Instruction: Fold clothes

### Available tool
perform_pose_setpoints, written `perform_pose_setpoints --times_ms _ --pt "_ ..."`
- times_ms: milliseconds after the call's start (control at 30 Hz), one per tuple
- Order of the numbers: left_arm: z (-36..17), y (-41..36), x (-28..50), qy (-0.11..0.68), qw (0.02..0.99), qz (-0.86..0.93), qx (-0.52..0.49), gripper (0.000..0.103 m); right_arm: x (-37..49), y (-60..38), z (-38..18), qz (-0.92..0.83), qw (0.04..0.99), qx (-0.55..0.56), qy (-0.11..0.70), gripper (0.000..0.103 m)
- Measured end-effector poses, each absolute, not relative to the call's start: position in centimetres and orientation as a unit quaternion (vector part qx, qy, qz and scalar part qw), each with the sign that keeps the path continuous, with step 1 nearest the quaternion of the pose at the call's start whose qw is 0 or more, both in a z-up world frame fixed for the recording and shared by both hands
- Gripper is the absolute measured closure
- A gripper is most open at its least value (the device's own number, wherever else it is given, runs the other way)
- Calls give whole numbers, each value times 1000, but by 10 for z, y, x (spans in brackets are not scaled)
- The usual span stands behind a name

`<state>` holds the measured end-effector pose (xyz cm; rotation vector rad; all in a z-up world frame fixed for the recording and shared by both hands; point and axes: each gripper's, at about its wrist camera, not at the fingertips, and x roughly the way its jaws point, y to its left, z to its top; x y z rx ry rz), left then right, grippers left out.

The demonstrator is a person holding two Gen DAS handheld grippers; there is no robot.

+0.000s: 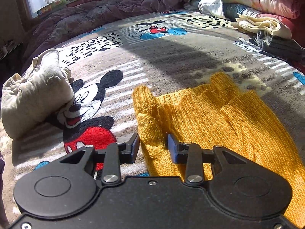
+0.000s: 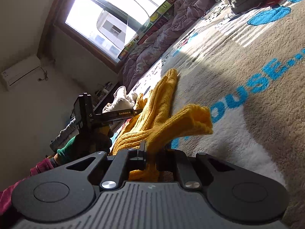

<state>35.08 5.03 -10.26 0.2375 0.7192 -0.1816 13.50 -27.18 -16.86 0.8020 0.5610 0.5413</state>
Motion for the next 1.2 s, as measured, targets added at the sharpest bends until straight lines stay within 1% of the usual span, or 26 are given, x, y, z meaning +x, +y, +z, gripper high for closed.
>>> perform_pose_setpoints --times_ms 67,100,167,200,233,300,400,467,500,567,633,667,767,833,900,1000,1033,1100,1200 --pt "-88 52 348 327 933 -95 115 73 135 -272 -170 254 846 383 269 92" --pt "-84 51 350 323 935 -93 115 76 135 -272 -170 253 846 384 269 92" --pt "-83 51 361 331 934 -83 106 80 133 -272 -170 254 846 386 267 92" --pt "-85 53 366 337 933 -88 87 84 133 -273 -169 254 846 386 267 92" --pt "-87 54 370 344 932 -94 69 85 132 -274 -169 254 846 387 266 92" --pt "-91 57 380 357 928 -105 32 85 130 -275 -168 254 846 389 263 92" --pt "-117 45 390 391 912 -120 43 85 129 -277 -169 253 846 390 262 92" --pt "-120 51 391 391 912 -123 9 85 129 -277 -169 253 845 391 264 92" --pt "-117 54 392 396 910 -127 -3 85 129 -277 -170 253 845 391 264 92" --pt "-108 53 389 397 905 -152 6 85 129 -277 -170 252 844 392 265 92" --pt "-97 55 382 384 909 -159 18 85 129 -277 -170 252 843 394 265 92" --pt "-89 61 379 368 916 -162 9 85 129 -277 -170 252 843 394 265 92" --pt "-78 79 383 342 932 -120 -19 85 130 -277 -170 252 842 397 265 92" --pt "-82 83 393 349 931 -100 -20 85 130 -277 -171 251 842 397 266 92" --pt "-90 75 402 360 927 -101 -8 85 131 -277 -172 250 841 397 267 92" --pt "-122 47 409 382 917 -87 80 85 131 -277 -172 251 841 397 267 92" --pt "-124 43 408 376 918 -84 94 85 131 -277 -172 252 841 398 266 92" --pt "-112 46 406 379 918 -82 81 84 137 -274 -169 253 841 397 266 92" --pt "-83 63 368 331 937 -104 38 84 139 -274 -170 252 840 401 267 92"
